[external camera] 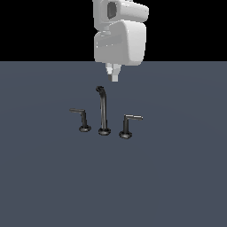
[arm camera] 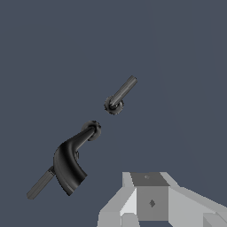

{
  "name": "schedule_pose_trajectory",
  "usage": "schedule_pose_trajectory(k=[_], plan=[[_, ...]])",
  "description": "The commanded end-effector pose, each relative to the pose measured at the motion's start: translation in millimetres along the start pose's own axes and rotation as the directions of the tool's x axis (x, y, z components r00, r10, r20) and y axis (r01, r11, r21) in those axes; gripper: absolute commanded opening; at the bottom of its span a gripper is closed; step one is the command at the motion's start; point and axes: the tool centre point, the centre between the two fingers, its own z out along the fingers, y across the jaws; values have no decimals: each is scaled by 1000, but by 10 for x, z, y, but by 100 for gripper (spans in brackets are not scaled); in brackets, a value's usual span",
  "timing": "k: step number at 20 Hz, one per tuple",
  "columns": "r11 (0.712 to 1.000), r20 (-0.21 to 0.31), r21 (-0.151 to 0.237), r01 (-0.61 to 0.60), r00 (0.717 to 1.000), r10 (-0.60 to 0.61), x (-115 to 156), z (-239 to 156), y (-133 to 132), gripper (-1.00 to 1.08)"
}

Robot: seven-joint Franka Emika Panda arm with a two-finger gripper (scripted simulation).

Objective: Turn on the faucet by rotating a designated handle.

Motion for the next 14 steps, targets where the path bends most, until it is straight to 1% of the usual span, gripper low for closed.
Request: schedule_pose_trajectory(k=[1,5,8,11,14], plan=[[998,0,1,-63,998,63,98,141,-64,-100],[987,-1,1,-163,987,163,266,365,-150,-100],[971,-2,0,-239,971,239,402,538,-204,-100],[949,-3,0,-317,949,317,551,718,-248,-100],[919,-5,0,-394,919,394,707,900,-280,-100]])
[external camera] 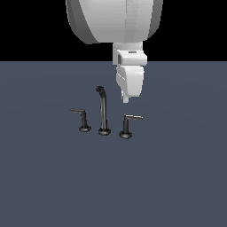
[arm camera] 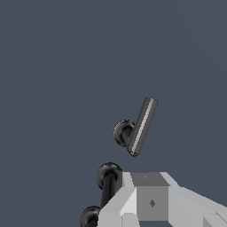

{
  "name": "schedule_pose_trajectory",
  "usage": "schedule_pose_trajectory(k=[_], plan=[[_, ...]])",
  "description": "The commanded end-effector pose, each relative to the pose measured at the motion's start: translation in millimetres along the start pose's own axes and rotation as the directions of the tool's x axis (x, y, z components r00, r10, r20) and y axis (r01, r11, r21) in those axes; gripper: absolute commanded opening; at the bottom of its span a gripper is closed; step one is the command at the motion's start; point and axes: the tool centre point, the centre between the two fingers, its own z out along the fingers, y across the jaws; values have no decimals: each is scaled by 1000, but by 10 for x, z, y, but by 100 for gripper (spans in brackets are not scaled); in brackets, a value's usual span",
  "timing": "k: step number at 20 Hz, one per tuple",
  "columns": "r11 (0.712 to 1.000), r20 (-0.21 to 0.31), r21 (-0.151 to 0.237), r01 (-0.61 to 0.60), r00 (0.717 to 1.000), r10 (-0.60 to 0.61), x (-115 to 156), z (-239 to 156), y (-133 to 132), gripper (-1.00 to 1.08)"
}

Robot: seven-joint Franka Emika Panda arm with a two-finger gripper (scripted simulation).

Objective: Turn on the faucet by rotating a designated handle.

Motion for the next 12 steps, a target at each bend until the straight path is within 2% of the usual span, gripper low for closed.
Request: schedule_pose_trajectory(k=[1,12], plan=[[998,-2,0,-69,998,69,113,151,-68,-100],[959,-4,0,-284,959,284,507,618,-228,-100]])
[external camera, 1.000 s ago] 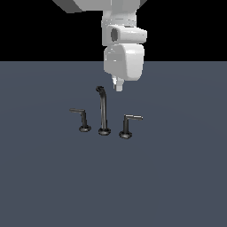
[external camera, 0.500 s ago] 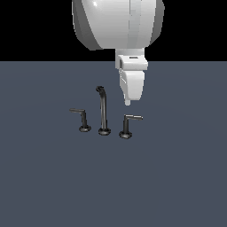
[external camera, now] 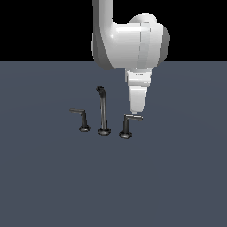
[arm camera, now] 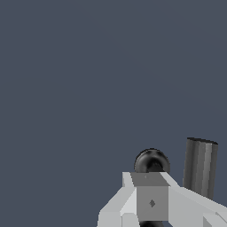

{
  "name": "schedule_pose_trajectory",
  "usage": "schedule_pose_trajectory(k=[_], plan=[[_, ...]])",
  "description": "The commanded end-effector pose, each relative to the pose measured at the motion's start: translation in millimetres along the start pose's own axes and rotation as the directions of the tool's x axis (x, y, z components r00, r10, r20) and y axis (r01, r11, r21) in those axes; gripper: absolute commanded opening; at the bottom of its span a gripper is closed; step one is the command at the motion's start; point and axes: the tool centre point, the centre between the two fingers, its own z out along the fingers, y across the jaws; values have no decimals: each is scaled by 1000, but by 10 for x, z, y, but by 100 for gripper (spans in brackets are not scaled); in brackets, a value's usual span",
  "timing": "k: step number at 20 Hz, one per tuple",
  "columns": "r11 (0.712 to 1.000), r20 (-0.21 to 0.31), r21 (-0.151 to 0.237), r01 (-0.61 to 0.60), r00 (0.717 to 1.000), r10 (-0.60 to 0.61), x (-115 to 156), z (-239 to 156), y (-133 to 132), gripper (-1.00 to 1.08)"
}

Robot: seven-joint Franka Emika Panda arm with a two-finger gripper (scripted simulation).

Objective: Turn on the faucet by rotating a designated handle.

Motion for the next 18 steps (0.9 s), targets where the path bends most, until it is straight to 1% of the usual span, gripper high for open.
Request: schedule_pose_trajectory(k=[1,6,16,18], plan=[[999,0,1,-36,999,36,57,72,-39,-100],[998,0,1,-67,998,67,110,135,-69,-100],[998,2,1,-56,998,56,92,108,-59,-100],[998,2,1,-56,998,56,118,108,3,-100]])
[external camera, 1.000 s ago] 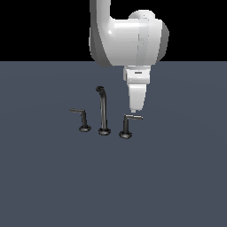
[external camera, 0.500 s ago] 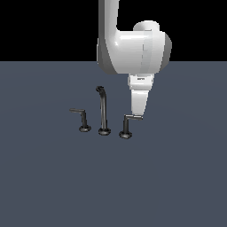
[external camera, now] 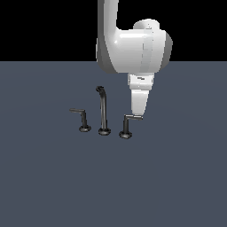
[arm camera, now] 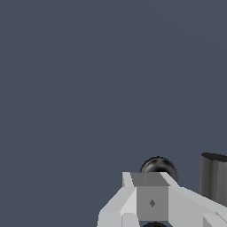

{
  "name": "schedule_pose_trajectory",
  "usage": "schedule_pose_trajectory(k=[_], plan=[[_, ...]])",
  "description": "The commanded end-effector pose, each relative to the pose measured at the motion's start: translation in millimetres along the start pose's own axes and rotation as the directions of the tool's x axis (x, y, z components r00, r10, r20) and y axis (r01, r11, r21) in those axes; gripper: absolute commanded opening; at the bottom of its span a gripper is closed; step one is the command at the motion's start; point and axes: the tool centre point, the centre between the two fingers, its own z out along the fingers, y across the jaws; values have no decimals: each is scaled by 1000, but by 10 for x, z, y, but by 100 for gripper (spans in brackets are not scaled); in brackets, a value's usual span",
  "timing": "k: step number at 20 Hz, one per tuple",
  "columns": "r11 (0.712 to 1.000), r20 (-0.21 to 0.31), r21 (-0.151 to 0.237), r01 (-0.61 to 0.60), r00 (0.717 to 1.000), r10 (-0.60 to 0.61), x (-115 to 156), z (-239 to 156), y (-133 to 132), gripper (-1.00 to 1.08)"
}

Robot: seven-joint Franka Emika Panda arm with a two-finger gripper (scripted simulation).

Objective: Turn on the faucet by rotating a designated handle.

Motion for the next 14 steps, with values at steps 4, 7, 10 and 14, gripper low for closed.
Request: schedule_pose_trajectory(k=[4,7,10,14], plan=[[1000,0,0,-1,1000,1,79,-1,154,-100],[1000,0,0,0,1000,0,122,0,248,-100],[1000,0,0,0,1000,0,169,0,343,-100],[1000,2,8,5,1000,-5,104,-1,338,-100]])
